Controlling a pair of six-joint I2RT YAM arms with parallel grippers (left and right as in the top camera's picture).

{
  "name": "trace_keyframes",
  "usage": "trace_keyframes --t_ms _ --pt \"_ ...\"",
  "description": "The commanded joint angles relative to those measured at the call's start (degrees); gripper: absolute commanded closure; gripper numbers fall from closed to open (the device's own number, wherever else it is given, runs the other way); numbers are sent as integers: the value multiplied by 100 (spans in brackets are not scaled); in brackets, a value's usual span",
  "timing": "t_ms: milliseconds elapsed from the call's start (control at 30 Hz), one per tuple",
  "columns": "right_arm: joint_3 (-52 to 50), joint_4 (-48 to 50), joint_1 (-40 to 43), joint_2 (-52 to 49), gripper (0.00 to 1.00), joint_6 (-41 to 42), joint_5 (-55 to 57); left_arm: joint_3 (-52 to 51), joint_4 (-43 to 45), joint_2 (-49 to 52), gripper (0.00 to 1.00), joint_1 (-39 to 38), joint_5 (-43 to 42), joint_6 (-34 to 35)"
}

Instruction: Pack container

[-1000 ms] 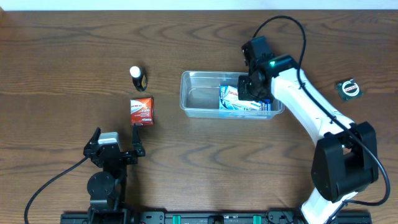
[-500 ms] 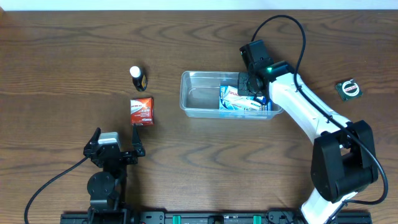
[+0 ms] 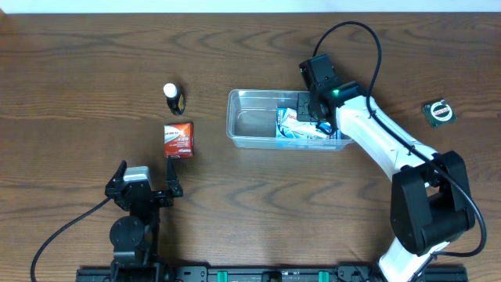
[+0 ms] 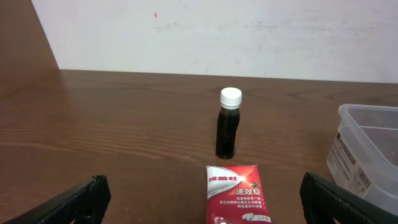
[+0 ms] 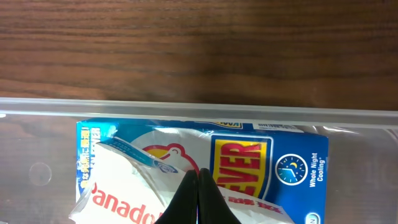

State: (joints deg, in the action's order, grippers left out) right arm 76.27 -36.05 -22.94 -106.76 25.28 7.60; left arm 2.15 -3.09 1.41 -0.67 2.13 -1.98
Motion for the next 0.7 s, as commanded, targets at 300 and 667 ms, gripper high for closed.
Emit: trace_keyframes --t_ms 300,667 --pt "-70 57 -37 24 99 90 442 -190 -85 4 2 -2 111 -81" --pt "-179 168 -33 22 99 518 468 -190 -85 7 2 -2 109 -81"
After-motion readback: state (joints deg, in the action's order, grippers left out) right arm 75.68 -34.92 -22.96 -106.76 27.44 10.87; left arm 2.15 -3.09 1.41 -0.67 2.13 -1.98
